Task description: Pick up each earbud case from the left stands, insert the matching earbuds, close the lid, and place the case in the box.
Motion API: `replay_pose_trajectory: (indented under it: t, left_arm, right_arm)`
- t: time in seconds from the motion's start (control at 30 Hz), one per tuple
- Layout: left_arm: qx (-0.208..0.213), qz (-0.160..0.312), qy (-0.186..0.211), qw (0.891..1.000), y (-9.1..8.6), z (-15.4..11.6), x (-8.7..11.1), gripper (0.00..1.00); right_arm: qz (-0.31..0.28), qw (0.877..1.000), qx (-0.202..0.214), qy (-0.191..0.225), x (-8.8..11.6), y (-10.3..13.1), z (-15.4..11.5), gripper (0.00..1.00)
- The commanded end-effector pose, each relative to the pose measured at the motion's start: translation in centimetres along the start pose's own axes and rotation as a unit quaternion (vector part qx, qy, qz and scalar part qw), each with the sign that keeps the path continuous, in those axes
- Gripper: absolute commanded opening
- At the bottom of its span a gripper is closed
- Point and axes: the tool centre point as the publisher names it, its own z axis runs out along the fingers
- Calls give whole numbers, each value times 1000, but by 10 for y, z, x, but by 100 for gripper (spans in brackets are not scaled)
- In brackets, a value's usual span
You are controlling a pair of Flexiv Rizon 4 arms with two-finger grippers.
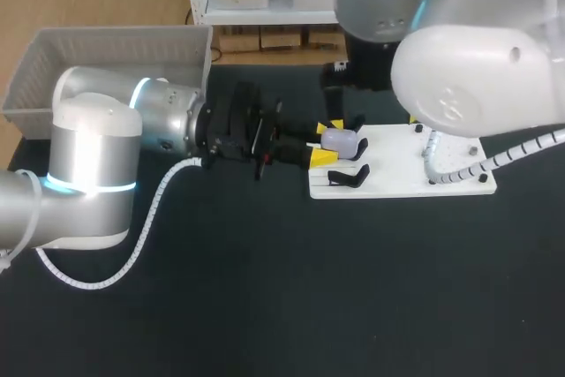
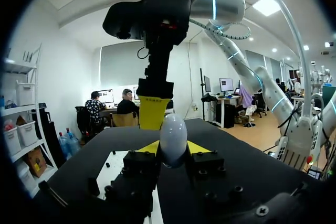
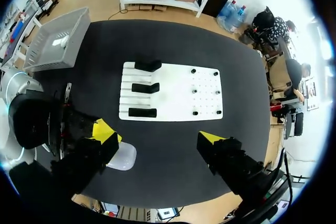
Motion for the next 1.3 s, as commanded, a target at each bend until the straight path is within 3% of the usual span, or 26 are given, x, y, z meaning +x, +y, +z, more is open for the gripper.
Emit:
replay_pose_trajectory:
  t: [0.03,0.17,0.33,0.47,0.63,0.77,0.9,0.97,1.03,1.13,1.3]
  left_arm:
    - [-3,1,0,1000,0,0,0,0]
    - [-3,1,0,1000,0,0,0,0]
    - [-3,1,0,1000,0,0,0,0]
    - [-4,0,2,1000,-1,-2,-3,0]
    - [-19,-1,18,1000,-7,-14,-35,0]
    - [-54,-13,9,998,-7,-40,-57,0]
    - [-109,-21,34,993,0,-78,-58,0]
    - [-150,-40,19,988,4,-103,-56,0]
    - [-197,-56,6,979,14,-131,-54,0]
    - [-246,-41,10,968,30,-162,-61,0]
    - [-292,-33,40,955,65,-199,-58,0]
  right_arm:
    - [24,998,14,-53,7,-9,-13,100]
    - [43,992,13,-122,8,-30,-49,100]
    - [30,981,5,-194,29,-49,-103,100]
    - [12,975,-12,-223,50,-53,-127,100]
    - [5,972,-21,-233,60,-51,-136,100]
    - [5,972,-21,-233,60,-51,-136,100]
    - [5,972,-21,-233,60,-51,-136,100]
    - [5,972,-21,-233,60,-51,-136,100]
    - [5,972,-21,-233,60,-51,-136,100]
    - [5,972,-21,-233,60,-51,-136,100]
    - [5,972,-21,-233,60,-51,-136,100]
